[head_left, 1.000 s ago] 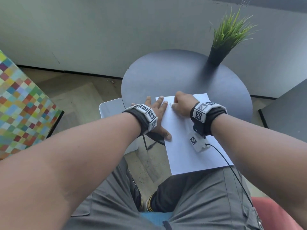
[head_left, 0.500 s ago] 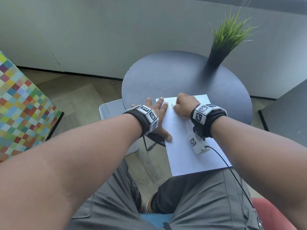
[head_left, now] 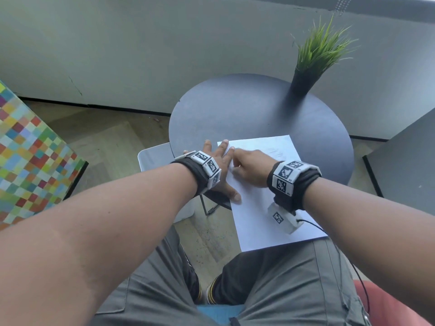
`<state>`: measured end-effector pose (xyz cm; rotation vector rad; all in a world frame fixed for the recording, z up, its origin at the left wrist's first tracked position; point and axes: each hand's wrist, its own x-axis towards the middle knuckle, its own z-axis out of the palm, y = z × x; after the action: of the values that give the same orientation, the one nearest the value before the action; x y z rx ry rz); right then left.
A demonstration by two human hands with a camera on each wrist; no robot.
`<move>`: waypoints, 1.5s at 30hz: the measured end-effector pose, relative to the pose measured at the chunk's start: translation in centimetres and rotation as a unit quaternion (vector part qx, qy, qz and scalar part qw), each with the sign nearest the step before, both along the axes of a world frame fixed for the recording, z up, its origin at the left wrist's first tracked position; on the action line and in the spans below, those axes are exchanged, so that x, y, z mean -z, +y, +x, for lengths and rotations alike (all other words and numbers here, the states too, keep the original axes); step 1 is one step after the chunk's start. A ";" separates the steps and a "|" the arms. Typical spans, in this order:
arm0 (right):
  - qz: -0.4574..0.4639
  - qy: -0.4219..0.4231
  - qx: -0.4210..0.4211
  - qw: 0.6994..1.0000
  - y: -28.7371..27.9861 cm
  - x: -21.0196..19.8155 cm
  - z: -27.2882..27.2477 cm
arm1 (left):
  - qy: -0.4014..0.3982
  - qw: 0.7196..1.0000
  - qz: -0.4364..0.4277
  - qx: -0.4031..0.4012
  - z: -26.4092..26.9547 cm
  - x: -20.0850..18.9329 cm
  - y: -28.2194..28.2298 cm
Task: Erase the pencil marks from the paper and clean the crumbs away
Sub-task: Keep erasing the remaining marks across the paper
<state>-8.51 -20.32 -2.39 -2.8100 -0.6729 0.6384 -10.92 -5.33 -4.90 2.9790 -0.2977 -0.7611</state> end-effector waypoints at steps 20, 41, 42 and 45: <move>-0.016 -0.027 0.040 0.999 0.4 0.5 2.0 | -0.011 1.000 0.010 0.004 0.3 0.8 0.0; -0.014 -0.017 0.069 0.997 -1.8 -0.1 2.6 | 0.003 0.999 0.033 0.011 0.3 -0.2 -0.4; -0.013 -0.025 0.076 0.997 -2.1 -0.1 2.9 | 0.002 0.999 0.034 0.011 0.4 -0.2 -0.5; -0.006 -0.038 0.069 0.997 -2.0 0.2 2.3 | -0.001 0.999 0.036 0.007 0.5 0.0 -0.6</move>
<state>-6.19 -22.34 -2.61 -2.8739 -0.4846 0.5151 -10.42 -5.95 -4.95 3.0491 -0.2968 -0.7868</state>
